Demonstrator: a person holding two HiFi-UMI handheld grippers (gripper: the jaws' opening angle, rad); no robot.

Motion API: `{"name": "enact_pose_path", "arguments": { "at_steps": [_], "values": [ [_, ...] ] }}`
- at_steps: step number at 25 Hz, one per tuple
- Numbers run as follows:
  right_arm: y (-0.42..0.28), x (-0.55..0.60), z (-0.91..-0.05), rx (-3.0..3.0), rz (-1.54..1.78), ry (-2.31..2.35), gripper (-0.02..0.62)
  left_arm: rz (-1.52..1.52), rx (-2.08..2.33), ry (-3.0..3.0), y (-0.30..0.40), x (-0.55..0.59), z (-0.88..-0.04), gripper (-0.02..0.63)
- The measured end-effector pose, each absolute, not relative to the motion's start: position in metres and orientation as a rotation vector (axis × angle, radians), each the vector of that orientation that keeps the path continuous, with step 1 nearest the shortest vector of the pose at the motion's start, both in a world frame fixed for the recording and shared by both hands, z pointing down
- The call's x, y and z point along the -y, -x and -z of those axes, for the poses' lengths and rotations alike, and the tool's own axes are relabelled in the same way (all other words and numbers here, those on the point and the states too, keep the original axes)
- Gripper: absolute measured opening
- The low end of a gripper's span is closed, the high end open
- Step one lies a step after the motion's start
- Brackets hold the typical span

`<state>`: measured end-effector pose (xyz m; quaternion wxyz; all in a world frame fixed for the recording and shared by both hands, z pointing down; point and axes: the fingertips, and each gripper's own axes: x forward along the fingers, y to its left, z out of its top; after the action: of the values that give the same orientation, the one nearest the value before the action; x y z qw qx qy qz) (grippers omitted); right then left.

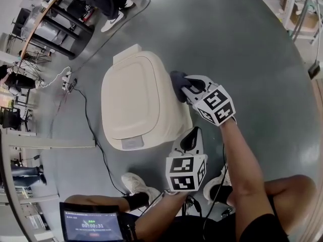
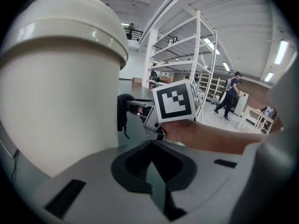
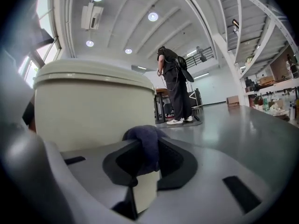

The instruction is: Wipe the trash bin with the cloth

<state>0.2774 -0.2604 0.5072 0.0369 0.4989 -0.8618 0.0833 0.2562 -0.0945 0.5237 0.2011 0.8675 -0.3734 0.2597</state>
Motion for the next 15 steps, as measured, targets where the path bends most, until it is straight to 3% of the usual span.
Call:
{"name": "enact_pose_path", "arguments": {
  "at_steps": [15],
  "values": [
    [-0.274, 0.262, -0.614, 2.531, -0.54, -1.553, 0.066, -0.786, 0.99, -2.377, -0.247, 0.08, -0.592, -0.003]
  ]
}}
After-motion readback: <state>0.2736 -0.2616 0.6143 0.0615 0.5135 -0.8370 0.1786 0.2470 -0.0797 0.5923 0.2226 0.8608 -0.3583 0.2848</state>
